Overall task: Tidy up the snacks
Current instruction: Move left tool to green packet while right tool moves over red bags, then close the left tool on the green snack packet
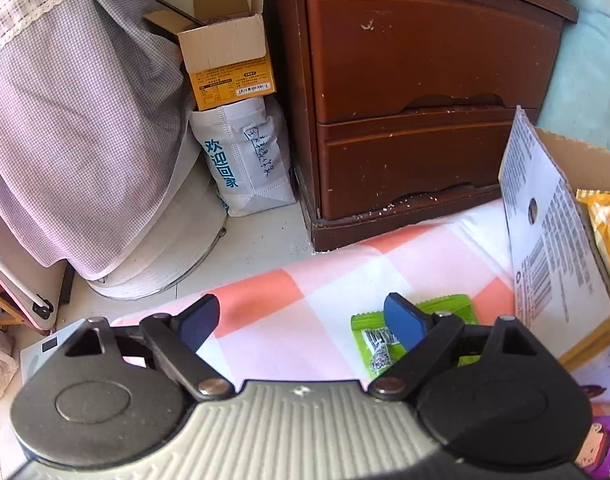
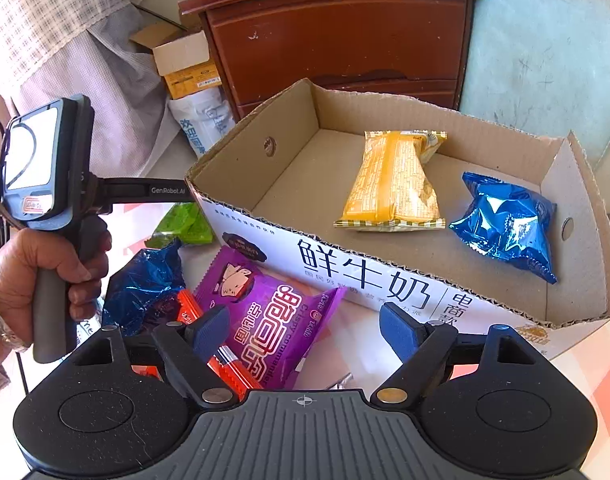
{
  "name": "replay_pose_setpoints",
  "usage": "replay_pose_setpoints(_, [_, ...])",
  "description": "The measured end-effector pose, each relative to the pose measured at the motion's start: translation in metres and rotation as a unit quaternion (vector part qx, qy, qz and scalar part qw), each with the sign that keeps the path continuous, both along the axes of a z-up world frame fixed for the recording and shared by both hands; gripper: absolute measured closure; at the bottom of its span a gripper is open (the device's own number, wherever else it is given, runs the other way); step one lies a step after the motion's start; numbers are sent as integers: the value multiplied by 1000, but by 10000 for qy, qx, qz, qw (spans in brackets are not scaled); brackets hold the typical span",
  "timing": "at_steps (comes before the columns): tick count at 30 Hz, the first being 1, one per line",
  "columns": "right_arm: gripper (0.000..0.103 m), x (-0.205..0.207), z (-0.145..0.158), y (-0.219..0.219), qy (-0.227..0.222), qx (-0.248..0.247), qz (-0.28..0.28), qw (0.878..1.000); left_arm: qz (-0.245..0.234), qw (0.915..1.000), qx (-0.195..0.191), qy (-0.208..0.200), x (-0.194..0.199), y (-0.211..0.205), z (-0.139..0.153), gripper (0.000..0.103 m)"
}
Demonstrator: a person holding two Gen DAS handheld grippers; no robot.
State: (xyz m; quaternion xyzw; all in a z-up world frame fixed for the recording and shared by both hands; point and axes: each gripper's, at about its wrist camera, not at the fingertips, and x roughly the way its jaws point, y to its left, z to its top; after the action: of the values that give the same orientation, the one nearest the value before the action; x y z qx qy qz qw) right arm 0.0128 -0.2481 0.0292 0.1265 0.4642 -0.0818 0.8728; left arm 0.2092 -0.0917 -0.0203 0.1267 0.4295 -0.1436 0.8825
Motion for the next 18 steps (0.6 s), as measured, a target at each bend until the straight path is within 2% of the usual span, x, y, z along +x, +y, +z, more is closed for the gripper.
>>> replay_pose_setpoints(6, [19,-1,0,4,63,-17,58,10000,-333,9980,450,-305,-32,2,5,13])
replay_pose_setpoints(10, [19,-4,-3,6,147,123,138,9997,-355,9976,555,-230,-46,9,8,13])
replay_pose_setpoints(14, [19,-7,-3,9,179,207,227,9994,-276,9985,475,-88,-56,17,16,18])
replay_pose_setpoints(18, [19,-14,4,8,78,290,272,9992,-178,9997,51,129,-65,26,29,20])
